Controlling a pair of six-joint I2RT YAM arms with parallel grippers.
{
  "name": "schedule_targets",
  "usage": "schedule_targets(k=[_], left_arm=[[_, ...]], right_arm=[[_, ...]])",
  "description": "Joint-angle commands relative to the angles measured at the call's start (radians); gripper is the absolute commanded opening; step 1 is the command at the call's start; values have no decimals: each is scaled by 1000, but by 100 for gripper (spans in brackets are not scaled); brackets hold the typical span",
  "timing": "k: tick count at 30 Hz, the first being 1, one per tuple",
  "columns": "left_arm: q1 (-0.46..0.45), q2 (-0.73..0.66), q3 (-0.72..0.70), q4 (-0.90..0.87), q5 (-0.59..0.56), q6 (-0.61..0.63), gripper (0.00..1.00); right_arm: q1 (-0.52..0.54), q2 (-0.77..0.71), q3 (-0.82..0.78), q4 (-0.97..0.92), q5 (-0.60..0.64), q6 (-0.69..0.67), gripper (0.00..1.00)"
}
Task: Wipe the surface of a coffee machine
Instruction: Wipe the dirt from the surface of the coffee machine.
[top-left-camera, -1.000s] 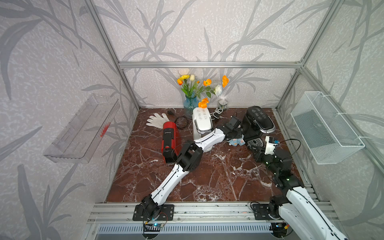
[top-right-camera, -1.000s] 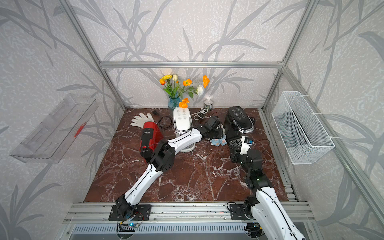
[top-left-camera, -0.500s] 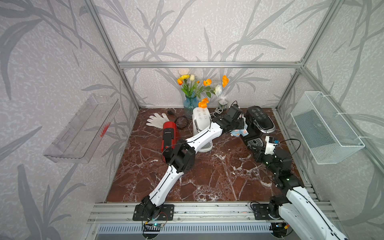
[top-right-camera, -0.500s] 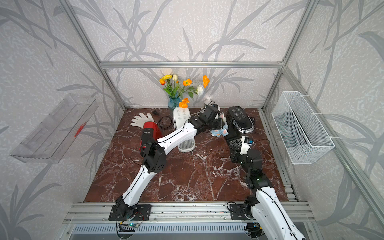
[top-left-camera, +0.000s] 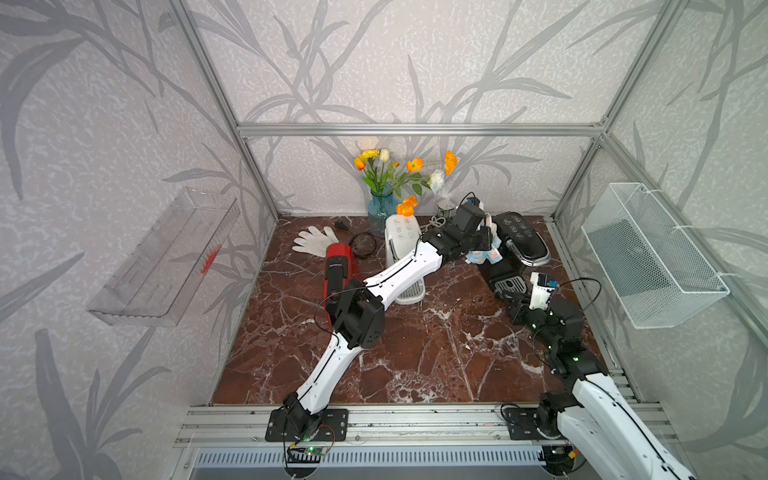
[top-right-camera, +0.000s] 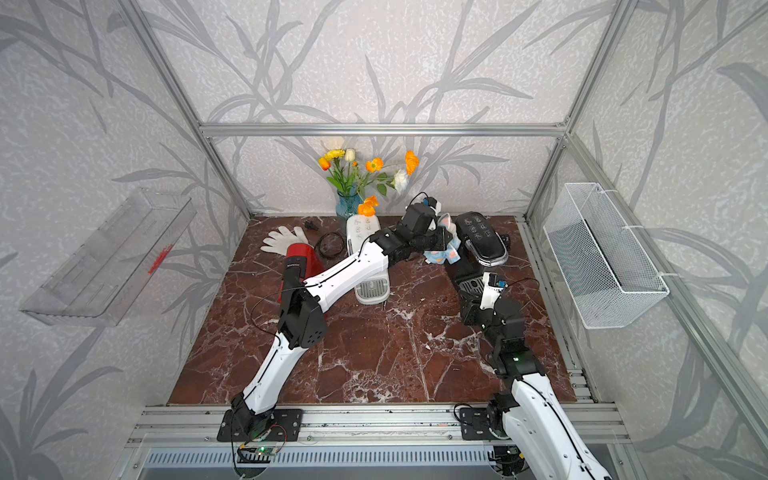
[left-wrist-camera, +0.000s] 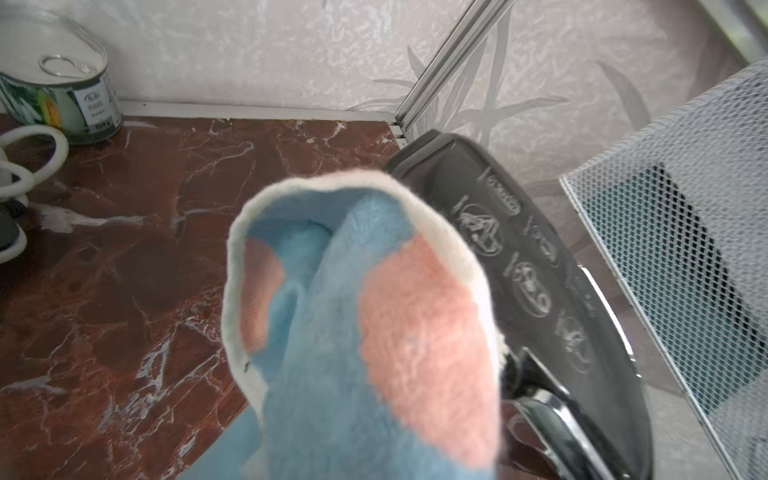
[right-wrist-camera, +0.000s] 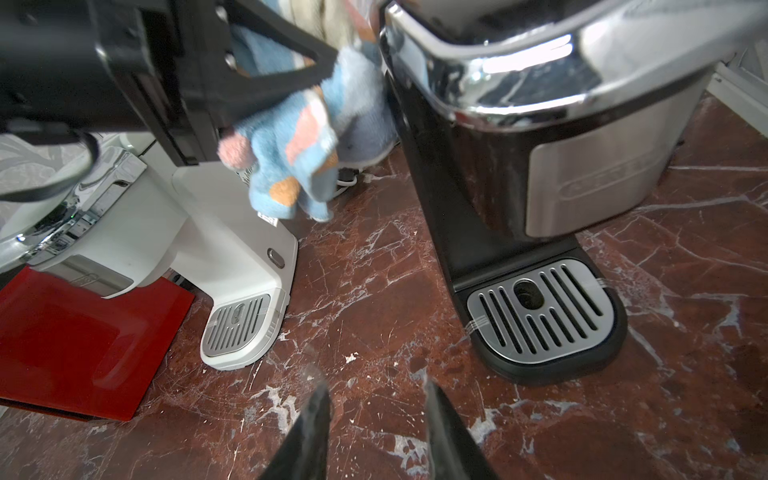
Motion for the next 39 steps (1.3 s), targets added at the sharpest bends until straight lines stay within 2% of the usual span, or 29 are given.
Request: schedule_targets(k=[1, 6, 12, 22, 26, 33, 39], left_arm=[[-5, 37, -46, 33, 16, -20, 0], [-4, 67, -104, 84, 13, -36, 0], [0, 102, -110, 56, 40, -40, 0], [15, 62, -223, 60, 154, -42, 0], [20, 10, -278, 56, 156, -35, 0], [24, -128, -342, 80, 134, -18, 0], [24, -228, -392, 150, 142, -34, 0]], right_arm=[[0, -3, -12, 26, 3, 3, 39], [0, -1, -14, 31, -4, 6, 39], [-1, -11, -13, 24, 2, 5, 39], [-1, -29, -8, -5, 39, -8, 39], [0, -49, 15, -40, 55, -12, 39], [0, -118, 206, -212, 79, -31, 39], [-6, -75, 434, -334, 128, -60, 39]])
